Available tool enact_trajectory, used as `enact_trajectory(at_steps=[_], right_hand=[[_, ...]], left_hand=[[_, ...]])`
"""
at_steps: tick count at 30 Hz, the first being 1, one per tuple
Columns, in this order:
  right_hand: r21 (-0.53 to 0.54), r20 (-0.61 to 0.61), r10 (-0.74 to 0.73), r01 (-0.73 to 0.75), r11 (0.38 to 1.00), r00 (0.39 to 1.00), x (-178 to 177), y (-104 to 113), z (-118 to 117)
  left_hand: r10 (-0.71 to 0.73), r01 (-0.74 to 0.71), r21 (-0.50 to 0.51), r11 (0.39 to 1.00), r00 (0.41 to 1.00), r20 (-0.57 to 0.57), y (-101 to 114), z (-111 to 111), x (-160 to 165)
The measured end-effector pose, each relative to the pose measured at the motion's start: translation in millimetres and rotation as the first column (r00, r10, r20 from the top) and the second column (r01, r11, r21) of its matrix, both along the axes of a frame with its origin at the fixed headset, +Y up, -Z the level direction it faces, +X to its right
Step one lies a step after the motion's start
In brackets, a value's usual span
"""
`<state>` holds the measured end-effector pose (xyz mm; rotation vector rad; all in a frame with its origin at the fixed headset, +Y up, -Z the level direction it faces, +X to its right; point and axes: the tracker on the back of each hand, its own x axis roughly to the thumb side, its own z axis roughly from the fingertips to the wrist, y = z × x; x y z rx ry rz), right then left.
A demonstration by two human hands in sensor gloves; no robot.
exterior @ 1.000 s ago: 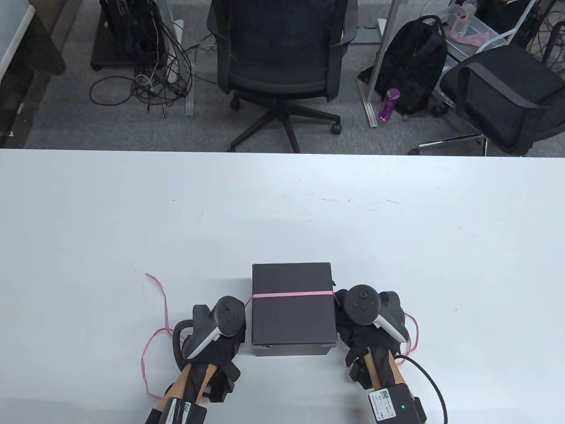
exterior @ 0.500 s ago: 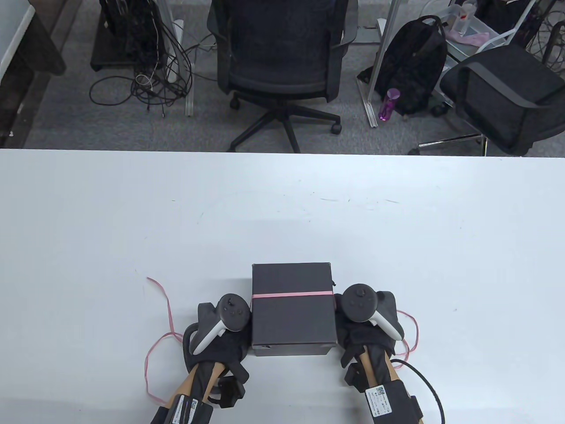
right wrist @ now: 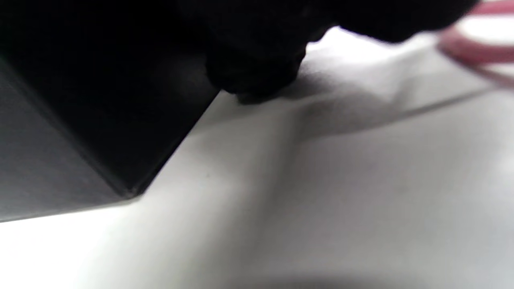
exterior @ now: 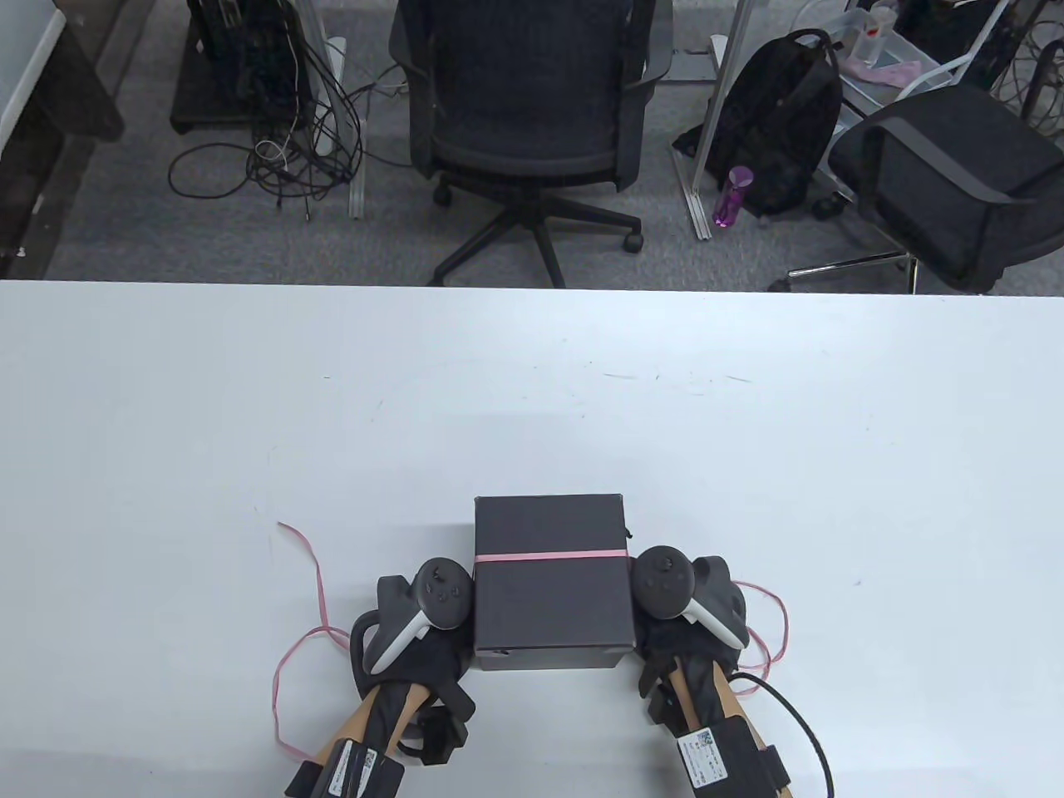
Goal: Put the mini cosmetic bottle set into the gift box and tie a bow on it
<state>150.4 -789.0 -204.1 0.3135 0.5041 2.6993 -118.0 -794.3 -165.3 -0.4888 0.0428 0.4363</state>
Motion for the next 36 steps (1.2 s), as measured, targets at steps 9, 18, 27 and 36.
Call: enact_trajectory(at_steps=[9, 18, 27, 36], right_hand=[[-0.005, 0.04, -0.03, 0.031, 1.0, 0.999, -2.9, -0.9, 1.7], [0.059, 0.15, -0.257, 0.251, 0.966, 0.955, 5.6, 3.6, 3.5], [-0.04, 0.208, -0.622, 0.642, 0.766, 0.755, 15.5, 3.3, 3.0], [-0.103, 0.241, -0.776, 0.81, 0.577, 0.583, 10.2, 2.4, 4.8]], left_hand=[[0.043, -0.042, 0.015, 0.999, 0.999, -0.024, -2.6, 1.7, 0.4], [0.312, -0.296, 0.131, 0.946, 0.943, -0.12, -6.3, 3.7, -9.7], [0.671, -0.653, 0.159, 0.741, 0.73, -0.131, -4.4, -0.1, -25.7], [0.868, -0.848, 0.183, 0.497, 0.488, -0.096, -6.3, -8.7, -45.9]])
